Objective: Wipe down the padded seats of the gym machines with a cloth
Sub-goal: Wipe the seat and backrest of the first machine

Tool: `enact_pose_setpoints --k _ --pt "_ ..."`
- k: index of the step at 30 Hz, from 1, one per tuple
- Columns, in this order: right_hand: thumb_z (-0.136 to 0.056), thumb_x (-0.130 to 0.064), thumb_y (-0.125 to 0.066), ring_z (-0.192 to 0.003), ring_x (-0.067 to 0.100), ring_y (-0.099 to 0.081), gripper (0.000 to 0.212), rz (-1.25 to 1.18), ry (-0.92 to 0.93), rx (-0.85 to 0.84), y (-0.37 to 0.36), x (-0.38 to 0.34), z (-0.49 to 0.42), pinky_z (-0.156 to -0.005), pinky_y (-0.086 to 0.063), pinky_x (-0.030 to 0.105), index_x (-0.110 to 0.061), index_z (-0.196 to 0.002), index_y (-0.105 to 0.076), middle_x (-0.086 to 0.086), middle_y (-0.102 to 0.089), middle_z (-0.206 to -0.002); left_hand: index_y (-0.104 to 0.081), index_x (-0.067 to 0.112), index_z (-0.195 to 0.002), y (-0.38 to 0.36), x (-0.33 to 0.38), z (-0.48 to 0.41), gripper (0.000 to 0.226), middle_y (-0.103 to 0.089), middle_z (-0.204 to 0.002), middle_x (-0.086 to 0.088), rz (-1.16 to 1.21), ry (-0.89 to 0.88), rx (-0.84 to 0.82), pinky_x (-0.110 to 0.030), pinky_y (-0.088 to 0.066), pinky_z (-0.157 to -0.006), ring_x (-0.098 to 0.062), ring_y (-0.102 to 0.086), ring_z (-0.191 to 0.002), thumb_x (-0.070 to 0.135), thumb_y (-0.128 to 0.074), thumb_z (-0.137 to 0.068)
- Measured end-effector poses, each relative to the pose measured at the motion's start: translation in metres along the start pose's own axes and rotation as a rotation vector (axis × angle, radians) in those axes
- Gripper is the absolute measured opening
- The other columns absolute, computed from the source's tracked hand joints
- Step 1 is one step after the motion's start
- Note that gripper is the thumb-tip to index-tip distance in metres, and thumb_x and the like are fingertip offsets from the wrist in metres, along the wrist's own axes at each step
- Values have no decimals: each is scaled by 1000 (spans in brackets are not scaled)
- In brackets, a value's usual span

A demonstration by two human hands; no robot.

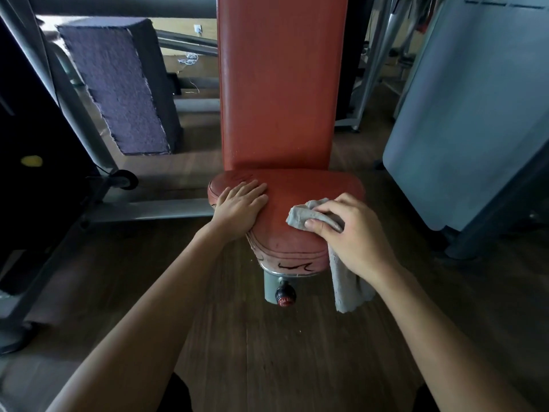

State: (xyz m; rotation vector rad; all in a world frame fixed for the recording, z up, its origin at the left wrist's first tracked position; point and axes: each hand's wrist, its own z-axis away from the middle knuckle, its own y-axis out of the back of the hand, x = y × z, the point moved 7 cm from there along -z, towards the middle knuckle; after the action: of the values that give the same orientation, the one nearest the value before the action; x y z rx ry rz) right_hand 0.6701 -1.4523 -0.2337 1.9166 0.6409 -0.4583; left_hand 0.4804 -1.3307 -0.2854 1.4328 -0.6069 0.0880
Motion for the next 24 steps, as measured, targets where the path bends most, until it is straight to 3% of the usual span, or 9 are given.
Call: enact_pose_setpoints --k 5,9,14,18,24 --pt "-87 -33 -74 -104 15 -61 34 -98 -29 261 12 -16 63 -87 -55 38 -17 -117 -72 -5 -62 -106 -51 31 -145 7 1 5 41 -40 -158 6 118 -64 123 -42 -5 -124 -13 -26 -150 37 -35 -108" --pt "-86 -25 -78 -103 15 -62 50 -119 -54 380 17 -22 96 -89 -53 26 -13 -133 -65 0 -58 -106 -66 26 -128 20 19 30 34 -59 -141 9 243 -247 204 -51 0 -124 -13 -38 -144 38 -47 -103" --pt "-86 -27 -79 -96 20 -61 47 -59 12 420 -3 -46 120 -80 -55 35 -12 -129 -67 0 -56 -103 -54 32 -143 4 30 60 40 -43 -156 12 337 -362 2 -41 9 -122 -9 -20 -152 39 -39 -106" --pt "-81 -17 -84 -88 19 -59 36 -11 22 486 -43 -64 125 -80 -52 25 -7 -114 -75 5 -59 -92 -49 35 -147 -1 25 61 45 -38 -157 17 367 -383 -6 -41 4 -125 -5 -18 -152 41 -32 -105" --pt "-81 -11 -83 -77 22 -61 23 -1 12 614 -51 -59 126 -72 -54 33 -8 -103 -78 6 -57 -82 -47 38 -147 -3 20 60 44 -37 -156 22 375 -407 -2 -39 4 -125 -1 -18 -151 39 -28 -108"
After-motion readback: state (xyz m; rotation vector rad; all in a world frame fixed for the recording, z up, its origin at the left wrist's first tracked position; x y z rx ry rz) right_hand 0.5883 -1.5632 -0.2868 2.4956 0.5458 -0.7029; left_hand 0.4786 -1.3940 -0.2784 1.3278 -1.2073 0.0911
